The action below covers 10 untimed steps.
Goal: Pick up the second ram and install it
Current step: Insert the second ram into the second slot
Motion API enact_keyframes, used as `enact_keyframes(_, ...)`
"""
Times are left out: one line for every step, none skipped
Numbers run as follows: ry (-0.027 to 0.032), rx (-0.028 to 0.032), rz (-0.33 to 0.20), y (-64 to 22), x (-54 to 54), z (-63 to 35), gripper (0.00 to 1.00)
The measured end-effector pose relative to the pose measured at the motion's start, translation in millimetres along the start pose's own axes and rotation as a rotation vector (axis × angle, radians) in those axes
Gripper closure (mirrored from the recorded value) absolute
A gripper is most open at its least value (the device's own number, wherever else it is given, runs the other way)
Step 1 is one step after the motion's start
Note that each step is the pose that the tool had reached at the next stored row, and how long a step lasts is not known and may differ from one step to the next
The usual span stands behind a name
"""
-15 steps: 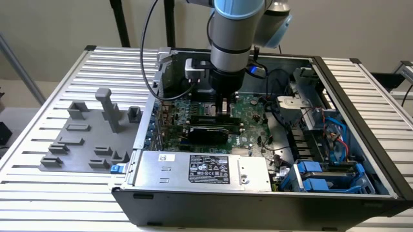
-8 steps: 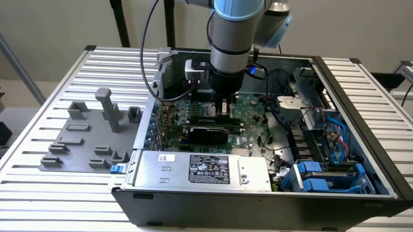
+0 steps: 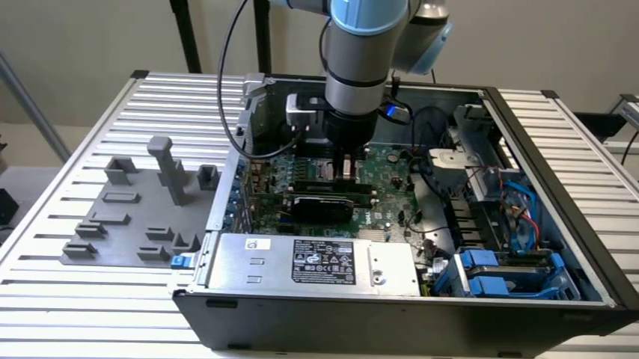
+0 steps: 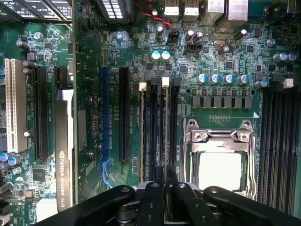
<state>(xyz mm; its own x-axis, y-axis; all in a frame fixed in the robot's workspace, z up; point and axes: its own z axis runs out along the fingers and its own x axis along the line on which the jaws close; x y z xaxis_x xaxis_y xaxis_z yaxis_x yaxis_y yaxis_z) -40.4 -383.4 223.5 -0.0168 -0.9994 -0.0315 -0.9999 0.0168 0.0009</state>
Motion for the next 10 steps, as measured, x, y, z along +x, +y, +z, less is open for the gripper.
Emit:
enact_keyframes(0.0001,0.0000,0.000,0.0,0.0,0.1,0.87)
enact_keyframes(0.0001,-0.0001,0.000,0.0,0.0,0.2,0.85)
enact_keyframes(0.0001,-0.0001,0.000,0.0,0.0,0.2,0.85)
enact_keyframes(0.0000,0.0000,0.000,0.0,0.0,0.1,0.85)
enact_keyframes(-0.0003,0.0001,0.000,0.0,-0.1,-0.9,0.78)
enact_keyframes(-0.0004,0.0002,0.000,0.0,-0.1,-2.9,0.78)
enact_keyframes(-0.0001,0.0001,0.000,0.0,-0.2,-6.0,0.78)
enact_keyframes(-0.0001,0.0000,0.000,0.0,-0.3,-9.0,0.78)
enact_keyframes(-0.0002,0.0001,0.000,0.1,-0.4,-12.2,0.78)
enact_keyframes(0.0000,0.0000,0.000,0.2,-0.5,-15.1,0.78)
